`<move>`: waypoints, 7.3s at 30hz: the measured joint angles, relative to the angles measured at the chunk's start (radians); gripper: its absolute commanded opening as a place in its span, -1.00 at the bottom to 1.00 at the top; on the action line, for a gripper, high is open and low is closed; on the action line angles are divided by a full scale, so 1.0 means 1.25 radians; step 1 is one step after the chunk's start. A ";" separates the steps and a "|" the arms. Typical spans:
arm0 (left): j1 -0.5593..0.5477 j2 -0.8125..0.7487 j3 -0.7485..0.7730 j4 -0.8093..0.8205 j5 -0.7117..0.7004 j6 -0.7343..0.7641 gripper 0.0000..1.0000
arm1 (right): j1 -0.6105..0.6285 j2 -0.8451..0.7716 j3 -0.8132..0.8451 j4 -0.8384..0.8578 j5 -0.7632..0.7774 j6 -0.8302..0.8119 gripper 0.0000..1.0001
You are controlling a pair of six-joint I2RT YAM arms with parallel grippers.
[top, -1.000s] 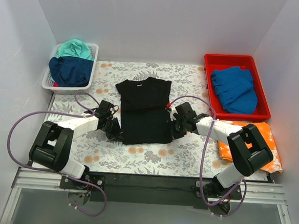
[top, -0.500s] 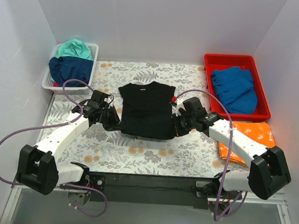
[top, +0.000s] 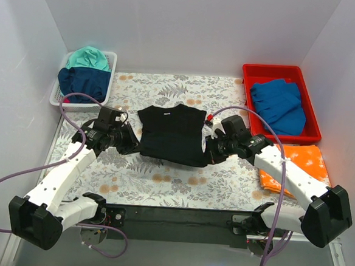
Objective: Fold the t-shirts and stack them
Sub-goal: Fold the tshirt, then neatly place the folded tshirt to the corner
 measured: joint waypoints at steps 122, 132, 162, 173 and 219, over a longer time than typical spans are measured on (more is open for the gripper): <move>0.002 0.494 0.249 0.169 -0.255 0.110 0.11 | -0.109 0.401 0.265 0.119 0.039 -0.022 -0.18; 0.116 0.585 0.217 0.249 -0.161 0.100 0.18 | -0.109 0.395 0.300 0.107 0.039 -0.030 -0.17; 0.174 0.735 0.303 0.178 0.004 0.153 -1.00 | -0.109 0.395 0.300 0.086 0.101 -0.030 -0.20; 0.181 0.561 0.225 -0.161 -0.421 0.085 -1.00 | -0.109 0.395 0.419 0.052 0.130 -0.033 -0.21; 0.428 0.939 0.633 -0.409 -0.922 -0.062 -1.00 | -0.124 0.384 0.356 0.052 0.099 -0.031 -0.23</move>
